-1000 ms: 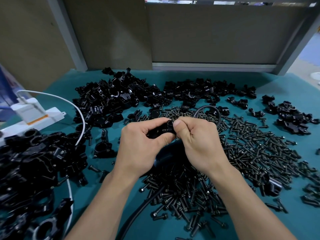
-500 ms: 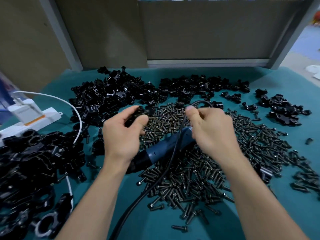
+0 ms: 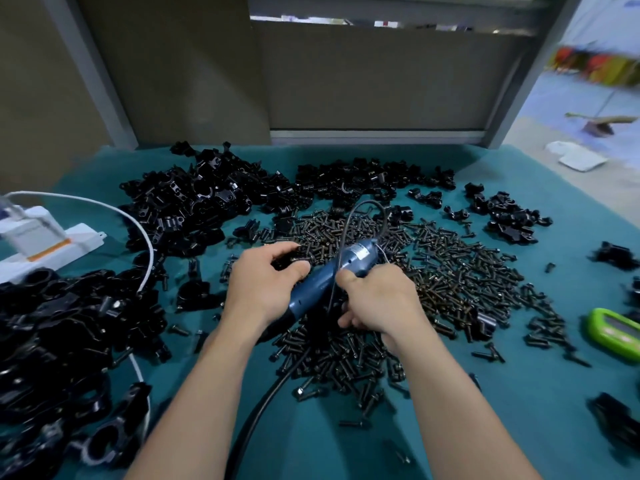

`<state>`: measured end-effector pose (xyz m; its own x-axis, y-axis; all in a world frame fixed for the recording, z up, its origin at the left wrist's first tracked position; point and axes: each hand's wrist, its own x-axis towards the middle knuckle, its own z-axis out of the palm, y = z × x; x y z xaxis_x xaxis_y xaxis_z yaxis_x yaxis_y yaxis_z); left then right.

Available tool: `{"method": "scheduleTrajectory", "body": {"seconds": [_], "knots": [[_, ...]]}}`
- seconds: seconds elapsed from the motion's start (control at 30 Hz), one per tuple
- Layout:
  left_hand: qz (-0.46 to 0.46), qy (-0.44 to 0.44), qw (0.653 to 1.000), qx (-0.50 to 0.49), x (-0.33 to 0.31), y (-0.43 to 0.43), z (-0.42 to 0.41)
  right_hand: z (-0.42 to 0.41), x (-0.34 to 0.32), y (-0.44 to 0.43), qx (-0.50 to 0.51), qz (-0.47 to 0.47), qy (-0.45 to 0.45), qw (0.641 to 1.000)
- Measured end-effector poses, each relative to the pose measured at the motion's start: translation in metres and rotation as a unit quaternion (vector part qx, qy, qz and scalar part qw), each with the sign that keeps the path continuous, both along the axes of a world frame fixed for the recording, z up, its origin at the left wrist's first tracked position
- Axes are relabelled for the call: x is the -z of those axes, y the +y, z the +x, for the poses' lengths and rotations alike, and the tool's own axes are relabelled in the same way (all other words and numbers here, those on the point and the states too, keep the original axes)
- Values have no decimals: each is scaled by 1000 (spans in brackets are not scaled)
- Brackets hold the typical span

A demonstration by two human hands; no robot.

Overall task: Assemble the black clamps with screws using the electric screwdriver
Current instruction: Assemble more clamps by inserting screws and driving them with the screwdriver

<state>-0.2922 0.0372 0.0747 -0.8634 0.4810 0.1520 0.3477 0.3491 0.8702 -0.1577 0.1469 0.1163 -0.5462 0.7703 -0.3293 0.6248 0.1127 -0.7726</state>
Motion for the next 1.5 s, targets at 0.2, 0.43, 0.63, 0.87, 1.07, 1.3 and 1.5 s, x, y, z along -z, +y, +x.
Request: {"method": "scheduleTrajectory", "body": {"seconds": [0.2,0.43,0.63,0.87,1.07,1.3,1.5], "knots": [[4,-46,999,10,-1,1,2,-1,-18,-12,51,155,-54,985],[122,-185,975,-5,-3,-1,-12,5,-18,-76,-304,325,-59,894],[152,-211,965,-35,-2,-12,-25,24,-17,-61,-278,406,-161,856],[149,-205,966,-48,-5,-15,-28,32,-14,-17,-71,263,-179,945],[146,-215,965,-31,-5,-9,-17,7,-5,-5,36,122,-26,992],[97,-164,981,25,-10,3,3,-6,3,-19,76,-27,36,996],[104,-199,973,60,-17,9,22,-13,0,-31,111,-85,62,988]]}}
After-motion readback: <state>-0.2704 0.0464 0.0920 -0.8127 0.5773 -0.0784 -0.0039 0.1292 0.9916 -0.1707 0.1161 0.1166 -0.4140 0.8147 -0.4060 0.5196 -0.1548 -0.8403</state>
